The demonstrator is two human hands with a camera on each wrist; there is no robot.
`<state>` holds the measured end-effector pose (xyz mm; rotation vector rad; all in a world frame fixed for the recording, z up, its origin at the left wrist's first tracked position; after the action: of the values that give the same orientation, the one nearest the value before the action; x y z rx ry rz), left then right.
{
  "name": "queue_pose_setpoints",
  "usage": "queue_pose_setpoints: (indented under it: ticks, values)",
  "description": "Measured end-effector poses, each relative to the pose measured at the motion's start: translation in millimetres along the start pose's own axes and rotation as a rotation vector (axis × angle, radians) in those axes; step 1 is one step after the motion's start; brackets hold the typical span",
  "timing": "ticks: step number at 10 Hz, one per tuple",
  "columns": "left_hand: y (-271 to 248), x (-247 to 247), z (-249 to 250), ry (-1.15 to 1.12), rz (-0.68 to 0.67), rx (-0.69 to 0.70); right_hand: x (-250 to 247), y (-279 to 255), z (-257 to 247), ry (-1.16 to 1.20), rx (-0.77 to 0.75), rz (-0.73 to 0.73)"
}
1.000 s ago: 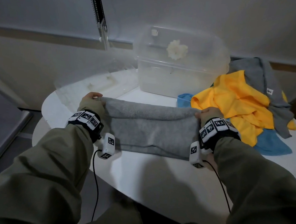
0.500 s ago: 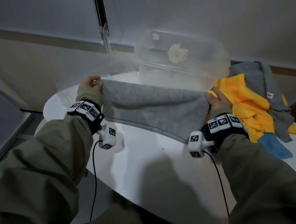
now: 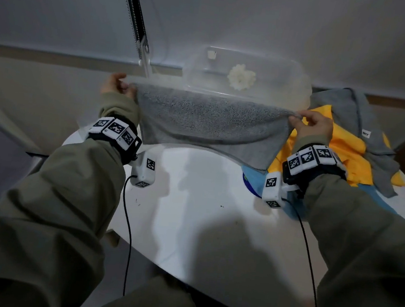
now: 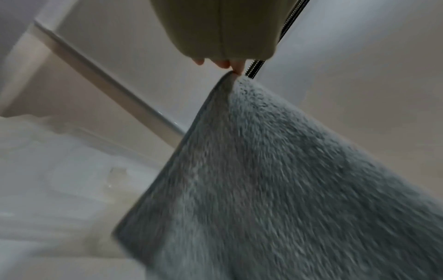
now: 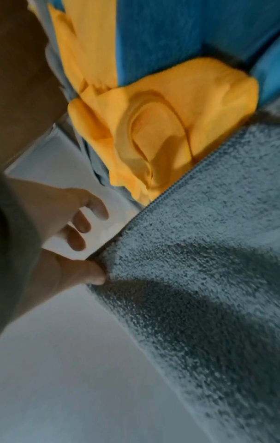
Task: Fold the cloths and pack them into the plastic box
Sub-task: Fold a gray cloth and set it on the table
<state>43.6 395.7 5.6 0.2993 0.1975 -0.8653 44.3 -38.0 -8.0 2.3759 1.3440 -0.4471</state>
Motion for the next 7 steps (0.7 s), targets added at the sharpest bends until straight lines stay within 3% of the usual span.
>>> queue_pose_setpoints:
  ticks: [1, 2, 3, 4, 6, 7]
  values:
    - [2.8, -5.2, -2.4, 0.12, -0.016, 0.025, -3.2, -3.2, 1.6, 0.09, 0.007, -0.044]
    - [-15.0, 8.4, -9.8, 0.121, -0.182, -0.019, 1.1, -7.7, 3.7, 0.16, 0.013, -0.142]
    - [-38.8, 29.3, -34.8, 0.171, -0.441, -0.23, 6.0, -10.6, 8.1, 0.203, 0.054, -0.167]
    - [-64.9, 37.0, -68.6, 0.462, -0.609, -0.409, 8.1, -9.8, 12.9, 0.2, 0.076, -0.168]
    - [-108.7, 50.9, -92.3, 0.57, -0.713, -0.603, 15.4, -8.7, 13.6, 0.157, 0.087, -0.192]
    - [-107.2, 54.7, -77.5, 0.65, -0.646, -0.396, 15.2, -10.5, 10.0, 0.159, 0.102, -0.176]
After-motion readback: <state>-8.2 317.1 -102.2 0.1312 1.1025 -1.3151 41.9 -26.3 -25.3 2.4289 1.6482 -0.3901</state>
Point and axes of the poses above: each hand's wrist, its own y-axis towards the middle knuckle, its own x-axis out of the palm, z = x × y, the point moved 4 cm from there along y, towards the middle knuckle, and after that the axes turned 6 degrees about -y, right-handed, at the moved point
